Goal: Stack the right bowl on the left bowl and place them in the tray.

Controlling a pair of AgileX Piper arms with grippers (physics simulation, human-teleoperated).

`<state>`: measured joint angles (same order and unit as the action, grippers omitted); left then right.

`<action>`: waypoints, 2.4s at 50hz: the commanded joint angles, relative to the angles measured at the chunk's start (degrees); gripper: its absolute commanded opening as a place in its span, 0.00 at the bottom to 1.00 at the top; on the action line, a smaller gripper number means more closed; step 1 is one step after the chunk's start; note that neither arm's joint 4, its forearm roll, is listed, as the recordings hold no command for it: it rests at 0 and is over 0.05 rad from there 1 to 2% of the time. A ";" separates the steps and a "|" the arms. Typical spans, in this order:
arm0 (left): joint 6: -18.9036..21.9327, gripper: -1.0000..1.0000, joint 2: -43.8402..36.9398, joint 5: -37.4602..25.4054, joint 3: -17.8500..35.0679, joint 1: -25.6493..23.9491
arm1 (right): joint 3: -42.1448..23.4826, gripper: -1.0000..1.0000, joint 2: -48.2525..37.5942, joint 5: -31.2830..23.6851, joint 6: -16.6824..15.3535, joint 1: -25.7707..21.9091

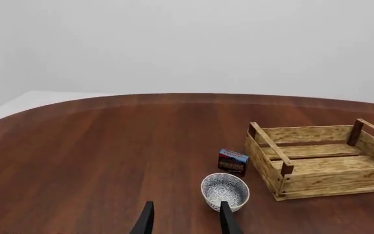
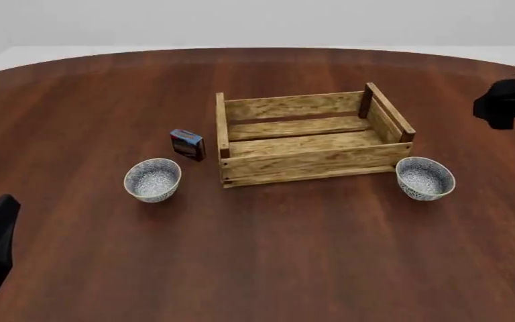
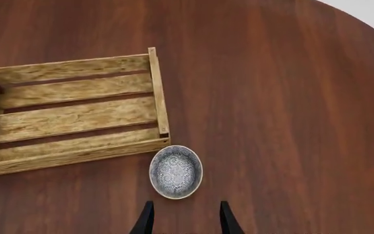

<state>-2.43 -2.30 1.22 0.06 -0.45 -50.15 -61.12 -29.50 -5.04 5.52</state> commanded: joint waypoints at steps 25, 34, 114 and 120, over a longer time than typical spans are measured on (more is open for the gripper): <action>-1.14 1.00 2.26 -1.11 -0.04 -0.22 | -0.54 1.00 -19.96 8.89 -2.06 2.37; -1.23 1.00 2.28 -1.06 -0.05 -0.25 | -0.23 1.00 -25.66 12.79 -2.63 2.81; -2.29 1.00 2.29 -1.19 -0.06 0.74 | 3.25 0.00 -38.47 23.47 -3.12 4.88; -2.33 1.00 2.29 -1.19 -0.06 0.58 | 5.63 0.00 -33.45 22.24 -2.16 3.31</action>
<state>-4.66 -0.01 0.05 0.00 0.25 -47.43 -99.47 -5.96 -8.11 9.61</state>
